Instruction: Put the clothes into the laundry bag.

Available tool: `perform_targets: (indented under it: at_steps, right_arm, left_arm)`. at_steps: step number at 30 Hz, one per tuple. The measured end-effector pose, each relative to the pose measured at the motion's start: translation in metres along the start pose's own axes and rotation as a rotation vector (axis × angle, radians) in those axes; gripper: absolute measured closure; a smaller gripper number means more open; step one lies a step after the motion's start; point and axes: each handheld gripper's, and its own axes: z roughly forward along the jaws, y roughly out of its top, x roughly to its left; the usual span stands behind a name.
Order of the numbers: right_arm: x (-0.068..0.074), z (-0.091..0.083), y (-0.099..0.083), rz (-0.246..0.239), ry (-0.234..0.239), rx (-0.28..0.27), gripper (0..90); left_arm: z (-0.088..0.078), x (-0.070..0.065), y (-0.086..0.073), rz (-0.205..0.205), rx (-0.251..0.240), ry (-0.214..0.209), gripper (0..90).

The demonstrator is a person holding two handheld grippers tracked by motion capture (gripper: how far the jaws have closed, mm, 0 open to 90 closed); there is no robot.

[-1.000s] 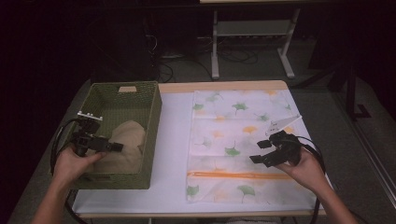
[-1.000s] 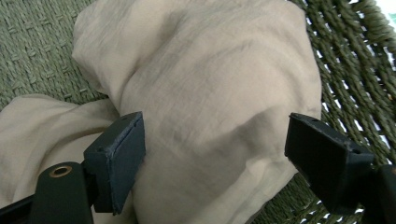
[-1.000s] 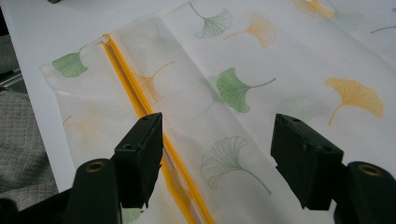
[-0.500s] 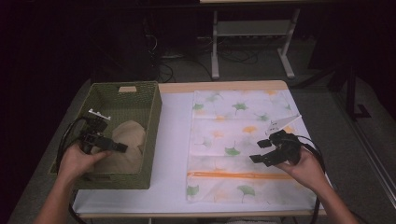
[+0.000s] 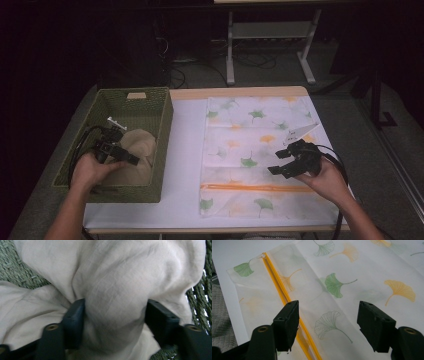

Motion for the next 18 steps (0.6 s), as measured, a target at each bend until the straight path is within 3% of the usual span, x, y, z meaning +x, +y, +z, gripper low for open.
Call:
perform_targets:
  at_steps: [1,2,8,17,18]
  right_arm:
    - [0.0,0.0,0.0,0.0,0.0,0.0,33.3]
    - [-0.001,0.0,0.0,0.001,0.002,-0.001,33.3]
    - [-0.001,0.005,-0.002,-0.018,0.018,0.017,33.9]
    - [0.001,0.027,-0.008,-0.086,0.027,0.105,45.9]
    - [0.002,0.033,-0.008,-0.103,0.052,0.134,50.1]
  left_arm:
    - [0.001,-0.001,0.0,-0.001,0.005,0.0,41.0]
    - [0.001,-0.001,0.001,-0.003,0.013,-0.008,49.5]
    - [0.0,-0.004,0.001,-0.017,0.032,-0.037,63.2]
    - [-0.002,-0.007,0.001,-0.035,0.024,-0.029,67.7]
    - [-0.003,-0.008,0.0,-0.037,0.023,-0.027,67.9]
